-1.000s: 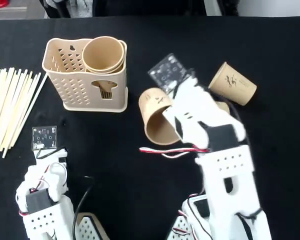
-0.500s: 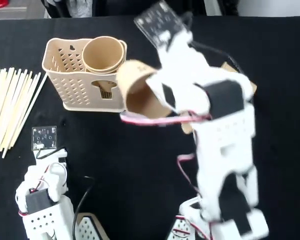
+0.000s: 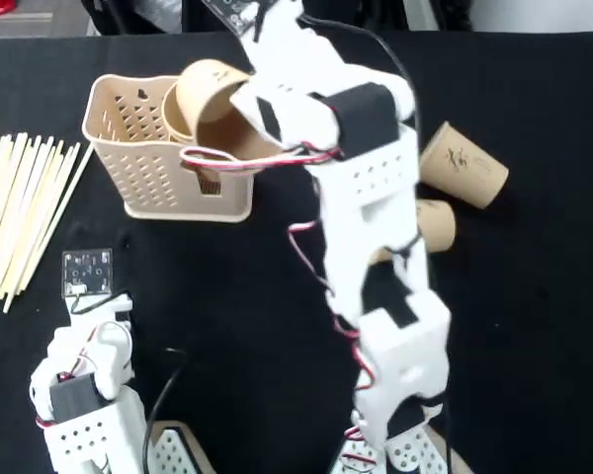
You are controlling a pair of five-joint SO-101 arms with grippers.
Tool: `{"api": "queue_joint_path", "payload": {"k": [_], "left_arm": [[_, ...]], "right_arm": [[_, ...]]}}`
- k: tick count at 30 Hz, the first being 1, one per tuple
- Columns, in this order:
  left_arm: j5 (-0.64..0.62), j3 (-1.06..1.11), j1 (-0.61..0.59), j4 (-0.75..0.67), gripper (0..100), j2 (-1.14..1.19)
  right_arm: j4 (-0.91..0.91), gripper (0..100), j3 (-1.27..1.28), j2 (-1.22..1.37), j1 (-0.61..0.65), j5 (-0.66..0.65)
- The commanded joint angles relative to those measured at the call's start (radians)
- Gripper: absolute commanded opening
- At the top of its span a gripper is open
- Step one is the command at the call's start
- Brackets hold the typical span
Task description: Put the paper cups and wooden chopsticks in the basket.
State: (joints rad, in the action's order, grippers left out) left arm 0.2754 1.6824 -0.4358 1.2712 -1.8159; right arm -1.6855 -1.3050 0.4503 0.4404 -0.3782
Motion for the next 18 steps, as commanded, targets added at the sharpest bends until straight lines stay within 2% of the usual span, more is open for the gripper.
{"api": "queue_joint_path", "payload": {"k": [1, 16, 18], "left_arm": [[0.005, 0.018, 0.005, 0.005, 3, -0.003], [0.005, 0.018, 0.005, 0.005, 3, -0.003], [0.005, 0.018, 0.005, 0.005, 3, -0.003]], "right_arm": [[0.018, 1.1, -0.131, 0.056, 0.011, -0.008], [0.021, 1.7, -0.182, 0.143, -0.002, -0.008], [0.029, 6.0, -0.179, 0.143, -0.002, -0.008]]}}
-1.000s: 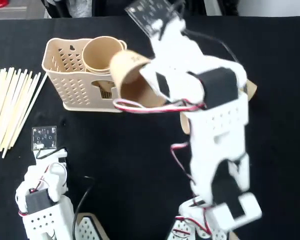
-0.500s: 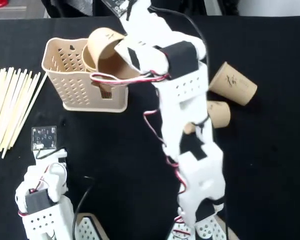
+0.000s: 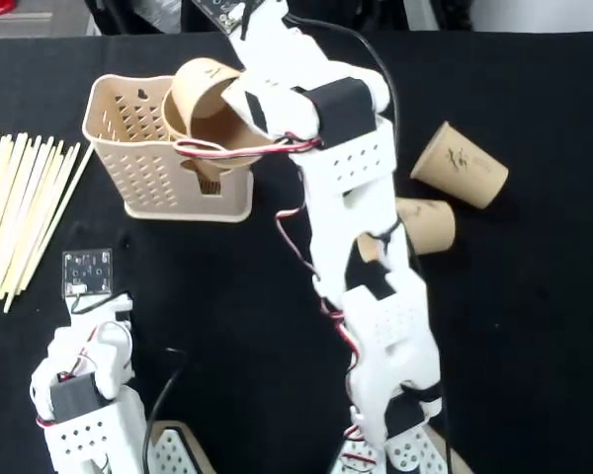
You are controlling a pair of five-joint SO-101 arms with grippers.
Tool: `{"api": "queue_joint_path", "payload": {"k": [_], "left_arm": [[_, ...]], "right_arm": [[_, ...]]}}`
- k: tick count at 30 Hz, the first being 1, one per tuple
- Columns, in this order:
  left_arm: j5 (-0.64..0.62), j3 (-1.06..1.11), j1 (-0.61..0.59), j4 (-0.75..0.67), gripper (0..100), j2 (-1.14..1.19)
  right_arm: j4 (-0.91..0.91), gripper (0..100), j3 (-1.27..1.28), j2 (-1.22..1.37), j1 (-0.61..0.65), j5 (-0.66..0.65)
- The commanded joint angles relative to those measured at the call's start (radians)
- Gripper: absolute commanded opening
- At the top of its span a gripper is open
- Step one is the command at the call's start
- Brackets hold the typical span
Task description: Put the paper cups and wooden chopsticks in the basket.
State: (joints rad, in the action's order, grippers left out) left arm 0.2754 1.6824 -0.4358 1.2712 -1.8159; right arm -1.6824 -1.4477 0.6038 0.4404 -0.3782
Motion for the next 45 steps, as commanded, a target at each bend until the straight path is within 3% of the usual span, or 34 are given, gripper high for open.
{"api": "queue_joint_path", "payload": {"k": [1, 6, 13, 24, 28, 32, 36, 45], "left_arm": [[0.005, 0.018, 0.005, 0.005, 3, -0.003], [0.005, 0.018, 0.005, 0.005, 3, -0.003], [0.005, 0.018, 0.005, 0.005, 3, -0.003], [0.005, 0.018, 0.005, 0.005, 3, -0.003], [0.005, 0.018, 0.005, 0.005, 3, -0.003], [0.005, 0.018, 0.005, 0.005, 3, -0.003], [0.005, 0.018, 0.005, 0.005, 3, -0.003], [0.005, 0.018, 0.005, 0.005, 3, -0.003]], "right_arm": [[0.026, 10.3, -0.035, -0.008, 0.0, -0.008], [0.028, 24.7, 0.027, -0.01, 0.005, -0.057], [0.074, 25.1, -0.008, -0.015, 0.034, -0.057], [0.292, 25.1, -0.027, -0.004, 0.126, -0.055], [0.195, 25.0, -0.076, -0.051, 0.107, -0.061], [-0.081, 25.0, -0.093, -0.153, 0.064, -0.141], [-0.086, 25.0, 0.163, -0.311, -0.02, -0.21], [-0.077, 25.1, 1.027, -0.704, -0.14, -0.25]]}}
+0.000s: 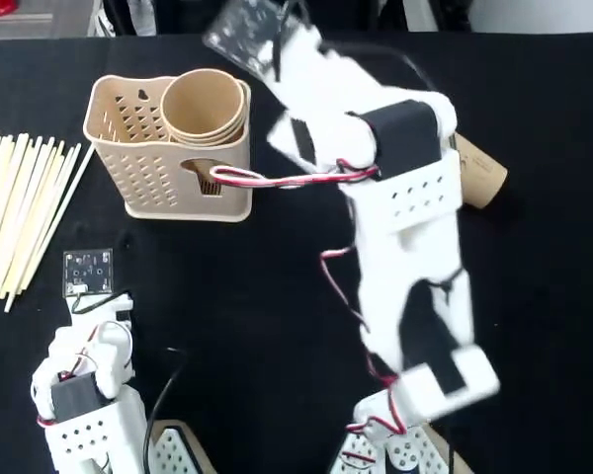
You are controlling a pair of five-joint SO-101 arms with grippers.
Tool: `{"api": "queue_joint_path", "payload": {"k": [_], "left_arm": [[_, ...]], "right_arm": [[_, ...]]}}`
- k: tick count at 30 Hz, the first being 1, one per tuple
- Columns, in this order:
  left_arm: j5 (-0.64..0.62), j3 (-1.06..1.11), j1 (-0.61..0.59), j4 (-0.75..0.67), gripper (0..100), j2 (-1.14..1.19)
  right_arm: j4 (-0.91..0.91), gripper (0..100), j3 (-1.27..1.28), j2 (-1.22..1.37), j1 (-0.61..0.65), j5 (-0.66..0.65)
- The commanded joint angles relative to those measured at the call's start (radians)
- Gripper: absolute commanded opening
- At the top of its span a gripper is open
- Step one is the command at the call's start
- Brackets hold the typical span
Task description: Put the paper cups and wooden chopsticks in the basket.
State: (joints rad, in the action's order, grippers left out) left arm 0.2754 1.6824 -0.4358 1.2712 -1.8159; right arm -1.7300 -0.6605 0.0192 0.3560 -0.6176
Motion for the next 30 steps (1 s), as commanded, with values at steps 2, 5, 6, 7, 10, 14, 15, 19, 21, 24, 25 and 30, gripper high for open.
{"api": "queue_joint_path", "payload": {"k": [2, 5, 6, 7, 10, 14, 15, 19, 21, 24, 25, 30], "left_arm": [[0.005, 0.018, 0.005, 0.005, 3, -0.003], [0.005, 0.018, 0.005, 0.005, 3, -0.003], [0.005, 0.018, 0.005, 0.005, 3, -0.003], [0.005, 0.018, 0.005, 0.005, 3, -0.003], [0.005, 0.018, 0.005, 0.005, 3, -0.003], [0.005, 0.018, 0.005, 0.005, 3, -0.003], [0.005, 0.018, 0.005, 0.005, 3, -0.003], [0.005, 0.018, 0.005, 0.005, 3, -0.003], [0.005, 0.018, 0.005, 0.005, 3, -0.003], [0.005, 0.018, 0.005, 0.005, 3, -0.003], [0.005, 0.018, 0.005, 0.005, 3, -0.003], [0.005, 0.018, 0.005, 0.005, 3, -0.003]], "right_arm": [[-0.029, 25.3, 0.352, -0.148, -0.101, -0.021], [-0.023, 25.4, 0.479, -0.15, -0.166, -0.066], [0.002, 25.5, 0.519, -0.148, -0.19, -0.068], [0.035, 25.5, 0.558, -0.151, -0.216, -0.066], [0.164, 25.5, 0.656, -0.151, -0.29, -0.034], [0.302, 25.5, 0.803, -0.145, -0.316, -0.031], [0.327, 25.5, 0.839, -0.145, -0.308, -0.028], [0.425, 25.6, 0.928, -0.154, -0.293, -0.025], [0.48, 25.6, 0.949, -0.154, -0.307, -0.029], [0.585, 27.5, 0.998, -0.153, -0.336, -0.046], [0.615, 29.3, 1.023, -0.153, -0.342, -0.066], [0.733, 30.6, 1.129, -0.154, -0.351, -0.14]]}}
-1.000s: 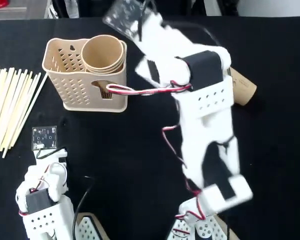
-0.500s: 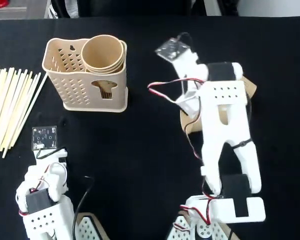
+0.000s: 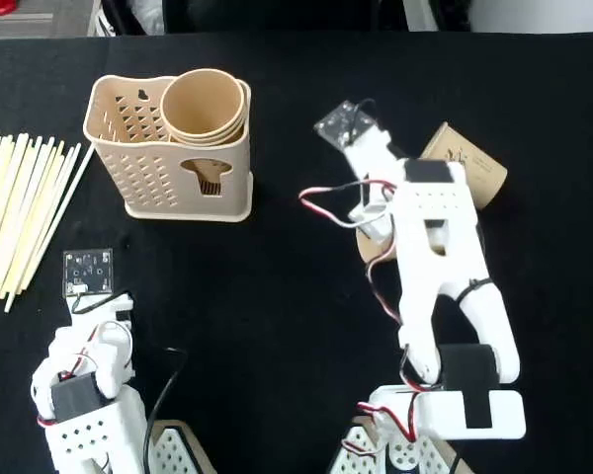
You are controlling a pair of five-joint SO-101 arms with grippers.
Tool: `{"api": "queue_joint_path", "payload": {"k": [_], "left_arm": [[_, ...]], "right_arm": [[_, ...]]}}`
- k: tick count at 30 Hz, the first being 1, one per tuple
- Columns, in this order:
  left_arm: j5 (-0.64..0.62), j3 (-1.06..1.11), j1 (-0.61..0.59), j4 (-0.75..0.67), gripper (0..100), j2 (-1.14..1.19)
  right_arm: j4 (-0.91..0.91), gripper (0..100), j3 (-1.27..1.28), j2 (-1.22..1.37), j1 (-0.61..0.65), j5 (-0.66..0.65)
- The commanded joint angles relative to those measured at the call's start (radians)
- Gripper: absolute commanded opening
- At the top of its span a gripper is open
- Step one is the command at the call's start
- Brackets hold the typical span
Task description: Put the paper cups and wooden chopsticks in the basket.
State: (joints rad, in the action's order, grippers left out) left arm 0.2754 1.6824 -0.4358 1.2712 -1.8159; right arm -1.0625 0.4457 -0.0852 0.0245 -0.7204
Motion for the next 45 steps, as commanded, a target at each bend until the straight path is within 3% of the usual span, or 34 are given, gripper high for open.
{"api": "queue_joint_path", "payload": {"k": [1, 10, 15, 20, 27, 35, 45], "left_arm": [[0.005, 0.018, 0.005, 0.005, 3, -0.003], [0.005, 0.018, 0.005, 0.005, 3, -0.003], [0.005, 0.018, 0.005, 0.005, 3, -0.003], [0.005, 0.018, 0.005, 0.005, 3, -0.003], [0.005, 0.018, 0.005, 0.005, 3, -0.003], [0.005, 0.018, 0.005, 0.005, 3, -0.003], [0.005, 0.018, 0.005, 0.005, 3, -0.003]], "right_arm": [[0.092, 29.3, 0.033, -0.05, -0.026, -0.044], [0.305, 17.9, 0.127, -0.05, -0.13, -0.167], [0.318, 0.8, 0.15, -0.131, -0.15, -0.167], [0.298, 1.6, 0.24, -0.367, -0.124, -0.167], [0.077, 1.4, 0.254, -0.639, -0.044, -0.115], [-0.19, 1.4, -0.14, -0.596, 0.06, 0.13], [-0.43, 1.4, -0.989, -0.102, 0.242, 0.382]]}}
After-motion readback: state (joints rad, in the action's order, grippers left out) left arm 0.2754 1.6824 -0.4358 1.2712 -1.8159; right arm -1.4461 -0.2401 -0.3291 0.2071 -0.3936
